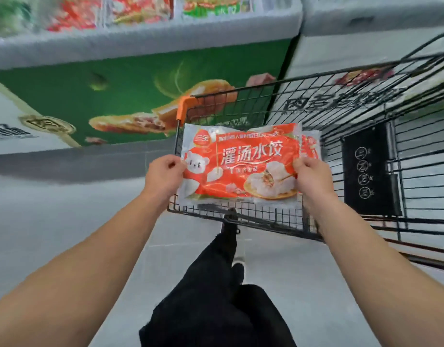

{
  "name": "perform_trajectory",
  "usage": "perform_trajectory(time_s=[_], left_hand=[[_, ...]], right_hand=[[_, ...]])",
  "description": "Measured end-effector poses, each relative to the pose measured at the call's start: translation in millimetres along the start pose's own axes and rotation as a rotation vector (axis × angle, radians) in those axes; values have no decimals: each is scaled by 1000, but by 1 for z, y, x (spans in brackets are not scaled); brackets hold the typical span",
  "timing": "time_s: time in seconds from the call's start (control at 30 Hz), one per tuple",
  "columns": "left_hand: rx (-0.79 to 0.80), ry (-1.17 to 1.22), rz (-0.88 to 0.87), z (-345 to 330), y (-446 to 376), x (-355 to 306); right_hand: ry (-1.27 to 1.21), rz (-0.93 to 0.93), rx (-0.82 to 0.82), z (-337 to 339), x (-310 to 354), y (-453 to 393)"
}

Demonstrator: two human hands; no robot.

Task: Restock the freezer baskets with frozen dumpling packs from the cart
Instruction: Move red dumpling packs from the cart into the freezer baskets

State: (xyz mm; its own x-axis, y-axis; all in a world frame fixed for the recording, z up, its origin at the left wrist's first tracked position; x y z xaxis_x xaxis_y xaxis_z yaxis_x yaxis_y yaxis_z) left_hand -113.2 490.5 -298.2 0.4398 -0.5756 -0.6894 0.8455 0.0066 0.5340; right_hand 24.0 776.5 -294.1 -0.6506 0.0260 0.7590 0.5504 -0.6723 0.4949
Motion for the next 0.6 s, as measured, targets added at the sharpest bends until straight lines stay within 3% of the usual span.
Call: perform_trajectory(time_s=[0.27, 0.6], left_hand=[[-133, 152, -137, 90, 93, -6], [-246, 245, -95, 193, 131, 19]], right_hand=[[-126, 144, 76, 5, 53, 86], [-207, 165, 189, -47, 117, 169]])
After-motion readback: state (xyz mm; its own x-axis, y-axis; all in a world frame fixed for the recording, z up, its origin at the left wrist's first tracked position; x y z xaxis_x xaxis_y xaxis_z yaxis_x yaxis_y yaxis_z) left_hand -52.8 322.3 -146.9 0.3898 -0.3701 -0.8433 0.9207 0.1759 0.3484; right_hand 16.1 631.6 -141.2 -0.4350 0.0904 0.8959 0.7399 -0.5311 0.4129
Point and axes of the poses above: each hand's wrist, its own y-axis away from the middle knuckle, its own z-axis out of the back of the hand, x = y × z, the point moved 3 cm from there along -y, towards the middle knuckle, and after that the axes turned 4 degrees about z, right-handed, at the moved point
